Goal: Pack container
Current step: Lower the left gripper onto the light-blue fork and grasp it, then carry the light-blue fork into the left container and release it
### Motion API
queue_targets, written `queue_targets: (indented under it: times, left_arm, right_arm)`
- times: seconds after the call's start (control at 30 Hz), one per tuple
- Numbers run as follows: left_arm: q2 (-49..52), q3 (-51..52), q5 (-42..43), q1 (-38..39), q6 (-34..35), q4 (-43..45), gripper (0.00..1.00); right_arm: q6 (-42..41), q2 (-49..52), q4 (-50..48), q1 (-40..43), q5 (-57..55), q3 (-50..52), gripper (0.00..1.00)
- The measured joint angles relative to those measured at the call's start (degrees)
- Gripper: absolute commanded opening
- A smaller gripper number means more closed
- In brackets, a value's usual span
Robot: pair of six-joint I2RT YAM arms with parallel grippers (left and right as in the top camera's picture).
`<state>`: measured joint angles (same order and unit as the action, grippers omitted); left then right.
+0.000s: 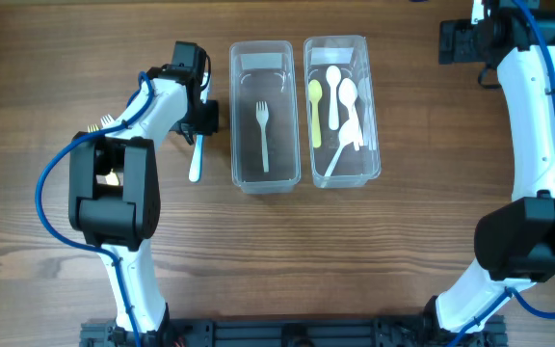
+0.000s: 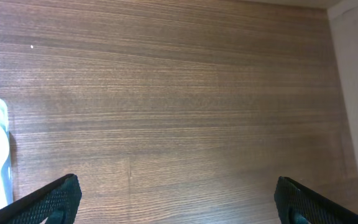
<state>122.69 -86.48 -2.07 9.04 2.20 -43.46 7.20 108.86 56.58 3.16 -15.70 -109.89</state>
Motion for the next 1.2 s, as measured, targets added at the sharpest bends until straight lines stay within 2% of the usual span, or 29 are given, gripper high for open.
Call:
queue_targets:
  times: [0.27,0.5,0.67,0.87,1.07,1.2]
  left_arm:
    - [-1.05,-0.04,-1.18,0.00,0.00,-1.29,0.20]
    - [-9.53,-0.94,-1.55,0.00,0.98,-1.53,0.18]
    - [-16.39,-2.08,-0.96,0.00,3.67,-1.81,0.16]
    - [-22.91,-5.38,5.68,0.33,10.54,-1.90,0.15]
    - [-25.00,-7.02,11.10,5.09,14.78,-1.14,0.15]
    - [-24.72,-7.02,11.04,9.73,15.76,-0.37,0.16]
  right_arm:
    - [0.00,0.00,-0.02,0.00,0.00,0.00,1.00]
    - [0.00,0.00,0.00,0.00,0.00,0.00,1.00]
    - [0.00,0.00,0.00,0.00,0.00,0.00,1.00]
    - [0.00,0.00,0.00,0.00,0.00,0.00,1.00]
    - [0.00,0.00,-0.02,0.00,0.00,0.00,1.00]
    - [0.00,0.00,0.00,0.00,0.00,0.00,1.00]
